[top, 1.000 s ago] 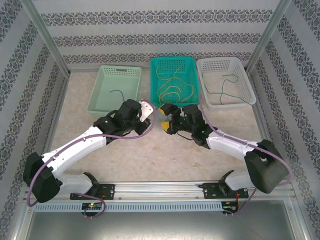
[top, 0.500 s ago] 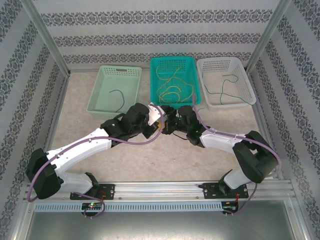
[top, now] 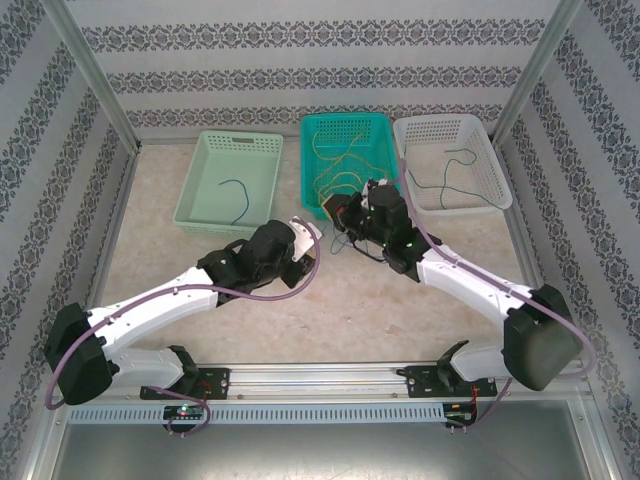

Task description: Untangle the cables

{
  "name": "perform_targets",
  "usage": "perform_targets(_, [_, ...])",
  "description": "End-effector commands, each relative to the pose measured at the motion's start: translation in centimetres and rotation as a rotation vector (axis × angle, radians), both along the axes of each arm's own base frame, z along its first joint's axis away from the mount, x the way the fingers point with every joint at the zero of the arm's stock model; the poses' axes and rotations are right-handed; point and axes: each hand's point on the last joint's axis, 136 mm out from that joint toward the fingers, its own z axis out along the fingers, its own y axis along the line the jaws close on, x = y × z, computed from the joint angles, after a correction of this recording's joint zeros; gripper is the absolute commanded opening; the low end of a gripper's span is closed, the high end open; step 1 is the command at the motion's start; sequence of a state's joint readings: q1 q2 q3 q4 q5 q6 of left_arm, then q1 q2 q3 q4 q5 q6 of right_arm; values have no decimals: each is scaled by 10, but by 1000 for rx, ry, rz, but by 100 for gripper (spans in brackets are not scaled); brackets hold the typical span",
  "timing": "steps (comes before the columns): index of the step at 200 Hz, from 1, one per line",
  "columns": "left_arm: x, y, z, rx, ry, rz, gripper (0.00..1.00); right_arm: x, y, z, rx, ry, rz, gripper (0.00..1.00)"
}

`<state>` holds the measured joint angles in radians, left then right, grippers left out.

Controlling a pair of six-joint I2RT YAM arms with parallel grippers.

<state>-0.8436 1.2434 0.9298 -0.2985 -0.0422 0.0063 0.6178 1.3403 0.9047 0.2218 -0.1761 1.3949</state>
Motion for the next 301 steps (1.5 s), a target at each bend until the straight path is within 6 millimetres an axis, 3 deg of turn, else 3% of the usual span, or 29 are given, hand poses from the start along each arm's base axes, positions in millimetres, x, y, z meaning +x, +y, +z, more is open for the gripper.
perform_targets(1, [9,13,-1,-31,-4,143,57,-1,-8,29,-154,-165,14,0])
perform_targets(23, [17,33,4,-55,-19,265,88,-11,-4,59,-259,-276,73,0])
perform_targets(53, [23,61,32,-212,-40,379,100,-23,7,87,-414,-380,179,0])
perform_targets(78, [26,84,55,-392,-21,423,100,-22,12,98,-477,-416,216,0])
perform_targets(104, [21,91,69,-443,-24,380,100,-16,6,106,-518,-438,182,0])
perform_targets(125, [16,81,75,-450,-25,286,100,-18,18,118,-474,-467,224,0])
perform_targets(161, [5,31,104,-571,-28,-10,100,-11,42,147,-375,-503,262,0])
perform_targets(188, [2,9,100,-564,8,-141,100,-6,52,168,-314,-527,270,0])
perform_targets(214, [6,6,92,-545,6,-152,100,-4,54,191,-228,-548,264,0])
perform_targets(276, [20,-3,118,-595,-97,-167,100,5,60,211,-69,-525,243,0])
perform_targets(301, [38,-4,100,-533,-57,-98,85,6,64,224,24,-533,257,0])
